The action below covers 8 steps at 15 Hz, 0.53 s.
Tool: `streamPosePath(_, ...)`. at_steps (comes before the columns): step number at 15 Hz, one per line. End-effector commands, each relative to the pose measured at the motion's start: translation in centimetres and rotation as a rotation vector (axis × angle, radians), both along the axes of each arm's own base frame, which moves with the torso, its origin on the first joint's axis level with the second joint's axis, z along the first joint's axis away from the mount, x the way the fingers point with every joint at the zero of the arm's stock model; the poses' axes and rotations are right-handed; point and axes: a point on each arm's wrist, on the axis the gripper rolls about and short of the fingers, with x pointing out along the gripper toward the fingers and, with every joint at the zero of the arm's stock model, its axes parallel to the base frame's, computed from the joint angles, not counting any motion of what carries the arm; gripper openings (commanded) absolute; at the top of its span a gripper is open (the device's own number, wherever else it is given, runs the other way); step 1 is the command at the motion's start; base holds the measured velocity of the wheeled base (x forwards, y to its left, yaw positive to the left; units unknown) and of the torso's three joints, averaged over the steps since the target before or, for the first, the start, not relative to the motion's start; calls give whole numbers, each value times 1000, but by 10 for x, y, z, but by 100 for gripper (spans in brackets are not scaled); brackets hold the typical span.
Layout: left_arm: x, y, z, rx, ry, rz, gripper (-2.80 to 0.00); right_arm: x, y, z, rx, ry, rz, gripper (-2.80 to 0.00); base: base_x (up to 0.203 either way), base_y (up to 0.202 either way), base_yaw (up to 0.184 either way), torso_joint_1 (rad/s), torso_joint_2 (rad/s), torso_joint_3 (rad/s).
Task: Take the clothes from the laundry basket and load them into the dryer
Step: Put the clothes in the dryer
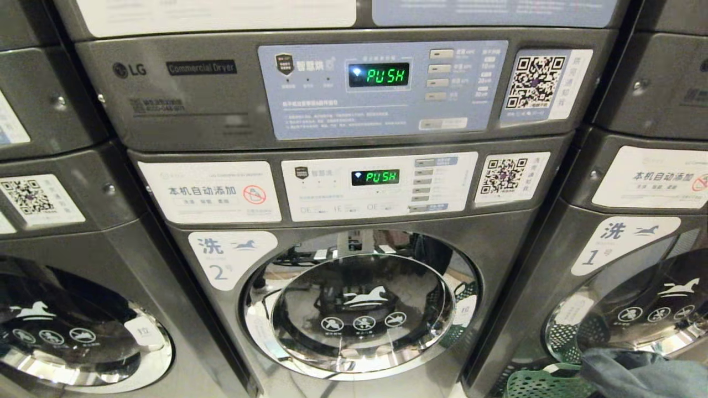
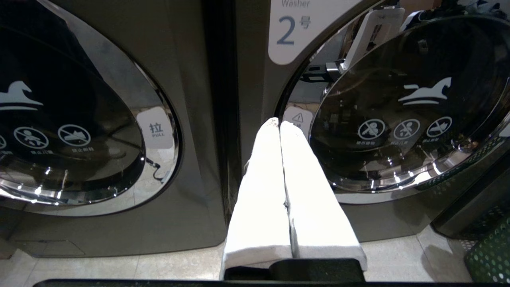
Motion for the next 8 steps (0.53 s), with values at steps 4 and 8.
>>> streamPosePath(4,0,0,0,-1,-2,0,-280,0,0,0,-10,1,8,-280,0,0,0,190,-496,-307)
streamPosePath(8,0,0,0,-1,-2,0,-280,0,0,0,-12,1,7,-280,0,0,0,214,-527,-305)
